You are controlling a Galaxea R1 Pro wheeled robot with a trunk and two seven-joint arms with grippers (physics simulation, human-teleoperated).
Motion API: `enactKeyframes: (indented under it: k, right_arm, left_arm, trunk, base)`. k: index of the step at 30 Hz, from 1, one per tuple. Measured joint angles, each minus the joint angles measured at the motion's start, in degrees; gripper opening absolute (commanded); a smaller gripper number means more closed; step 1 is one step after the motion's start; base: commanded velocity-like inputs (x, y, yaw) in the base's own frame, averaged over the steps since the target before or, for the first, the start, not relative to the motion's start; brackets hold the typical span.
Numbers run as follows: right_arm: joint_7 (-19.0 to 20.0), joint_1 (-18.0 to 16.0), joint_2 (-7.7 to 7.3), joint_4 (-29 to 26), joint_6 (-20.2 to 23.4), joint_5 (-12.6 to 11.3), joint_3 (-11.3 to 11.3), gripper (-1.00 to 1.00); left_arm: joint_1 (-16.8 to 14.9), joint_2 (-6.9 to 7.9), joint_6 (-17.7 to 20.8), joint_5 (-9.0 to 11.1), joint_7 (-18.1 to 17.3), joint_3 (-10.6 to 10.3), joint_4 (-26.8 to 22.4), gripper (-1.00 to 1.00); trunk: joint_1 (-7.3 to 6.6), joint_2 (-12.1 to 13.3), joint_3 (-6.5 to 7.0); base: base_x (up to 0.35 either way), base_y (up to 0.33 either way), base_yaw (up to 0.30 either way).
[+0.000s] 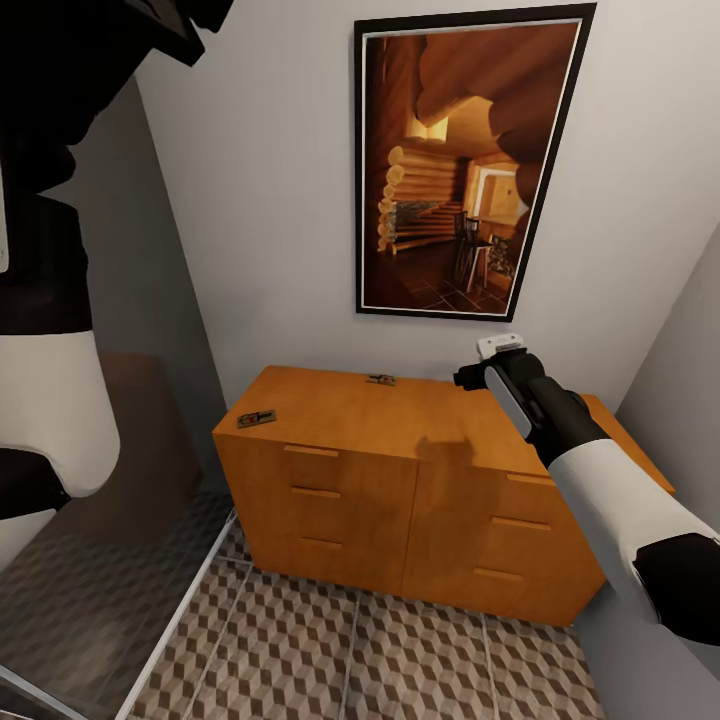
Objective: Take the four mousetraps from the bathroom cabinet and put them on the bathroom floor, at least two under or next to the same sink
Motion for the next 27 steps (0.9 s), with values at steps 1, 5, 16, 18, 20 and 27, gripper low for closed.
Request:
enactKeyframes:
  k: [1,5,16,18,20,27]
  right_arm:
    - [0.0,0.0,0.0,-0.01,0.0,0.0,0.06,1.0]
    - [0.01,0.0,0.0,-0.04,0.0,0.0,0.35,1.0]
    - [0.07,0.0,-0.02,-0.07,0.0,0.0,0.64,1.0]
    - [0.1,0.0,-0.02,-0.07,0.0,0.0,0.65,1.0]
    - [0.13,0.0,-0.02,-0.07,0.0,0.0,0.66,1.0]
    - [0.18,0.0,-0.02,-0.08,0.0,0.0,0.67,1.0]
  left_arm:
    - [0.01,-0.04,0.0,0.05,-0.13,-0.01,-0.02,1.0]
    - [0.09,-0.2,0.04,0.15,-0.43,-0.02,-0.03,1.0]
    - [0.55,-0.36,0.07,0.07,-0.47,-0.1,0.23,1.0]
    - [0.71,-0.35,0.08,0.06,-0.45,-0.1,0.28,1.0]
    - [0.86,-0.3,0.08,0.03,-0.41,-0.11,0.33,1.0]
    - [1.34,-0.24,0.11,-0.08,-0.3,-0.13,0.47,1.0]
  trunk:
    - [0.0,0.0,0.0]
    - [0.0,0.0,0.0]
    - [0.0,0.0,0.0]
    - [0.0,0.0,0.0]
    - [0.0,0.0,0.0]
    - [0.0,0.0,0.0]
  base:
    - [0.0,0.0,0.0]
    - [0.0,0.0,0.0]
    - [0.0,0.0,0.0]
    - [0.0,0.0,0.0]
    - [0.0,0.0,0.0]
    - [0.0,0.0,0.0]
